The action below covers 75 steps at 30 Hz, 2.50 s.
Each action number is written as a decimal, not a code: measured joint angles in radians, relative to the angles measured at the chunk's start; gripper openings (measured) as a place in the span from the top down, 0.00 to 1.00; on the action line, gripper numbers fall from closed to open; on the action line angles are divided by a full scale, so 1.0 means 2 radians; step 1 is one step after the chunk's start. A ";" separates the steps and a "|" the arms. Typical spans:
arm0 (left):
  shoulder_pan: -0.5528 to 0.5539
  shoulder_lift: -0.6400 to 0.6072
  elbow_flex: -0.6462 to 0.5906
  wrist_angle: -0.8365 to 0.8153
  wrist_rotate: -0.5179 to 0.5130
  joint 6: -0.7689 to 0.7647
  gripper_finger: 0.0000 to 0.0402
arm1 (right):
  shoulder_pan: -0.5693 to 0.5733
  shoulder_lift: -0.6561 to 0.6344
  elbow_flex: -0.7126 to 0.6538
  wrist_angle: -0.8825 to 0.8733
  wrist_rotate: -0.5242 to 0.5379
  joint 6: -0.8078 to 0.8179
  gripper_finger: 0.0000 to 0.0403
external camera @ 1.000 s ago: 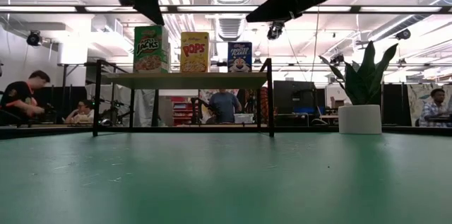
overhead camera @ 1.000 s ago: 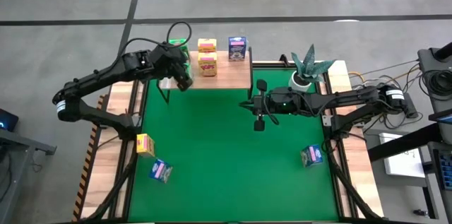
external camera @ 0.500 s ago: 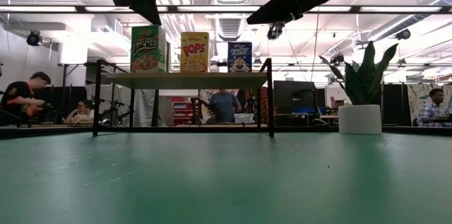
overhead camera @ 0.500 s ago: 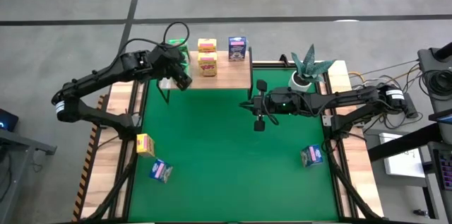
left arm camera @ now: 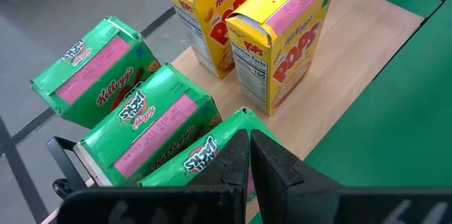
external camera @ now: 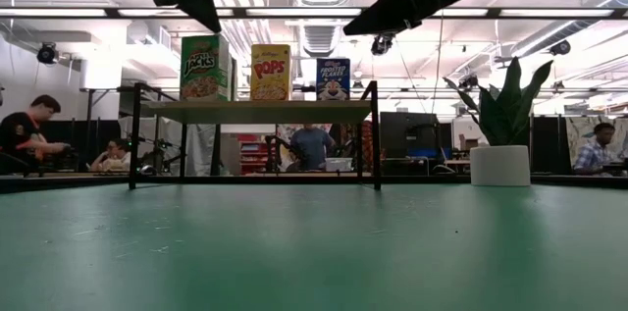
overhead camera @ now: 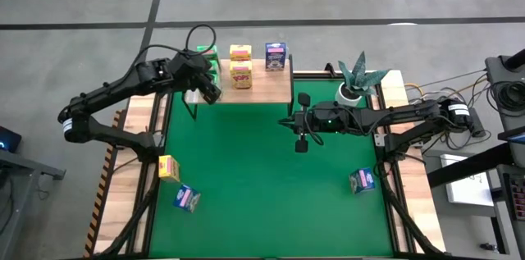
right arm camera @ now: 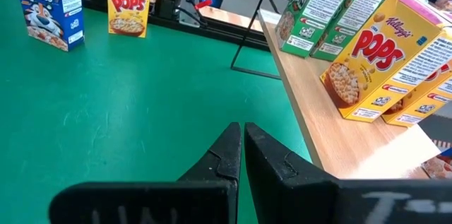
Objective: Stack cereal on shelf
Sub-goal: Put the green cereal box on the shelf aligned with the other green cereal boxes
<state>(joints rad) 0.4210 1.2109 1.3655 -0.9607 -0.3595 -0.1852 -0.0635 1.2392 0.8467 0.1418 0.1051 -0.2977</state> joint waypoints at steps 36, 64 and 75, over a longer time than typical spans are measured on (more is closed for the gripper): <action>-0.069 -0.003 0.007 -0.050 -0.023 0.089 1.00 | 0.000 0.000 0.000 -0.005 0.000 0.001 0.98; -0.081 0.004 -0.042 -0.021 -0.113 0.084 1.00 | 0.000 0.000 0.000 -0.005 0.000 0.005 0.98; -0.105 -0.011 -0.027 -0.015 -0.048 0.067 1.00 | 0.000 0.000 0.000 -0.017 0.000 0.009 0.98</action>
<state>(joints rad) 0.2110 1.1888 1.3110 -0.9912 -0.4547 -0.0522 -0.0635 1.2392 0.8467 0.1085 0.1055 -0.2788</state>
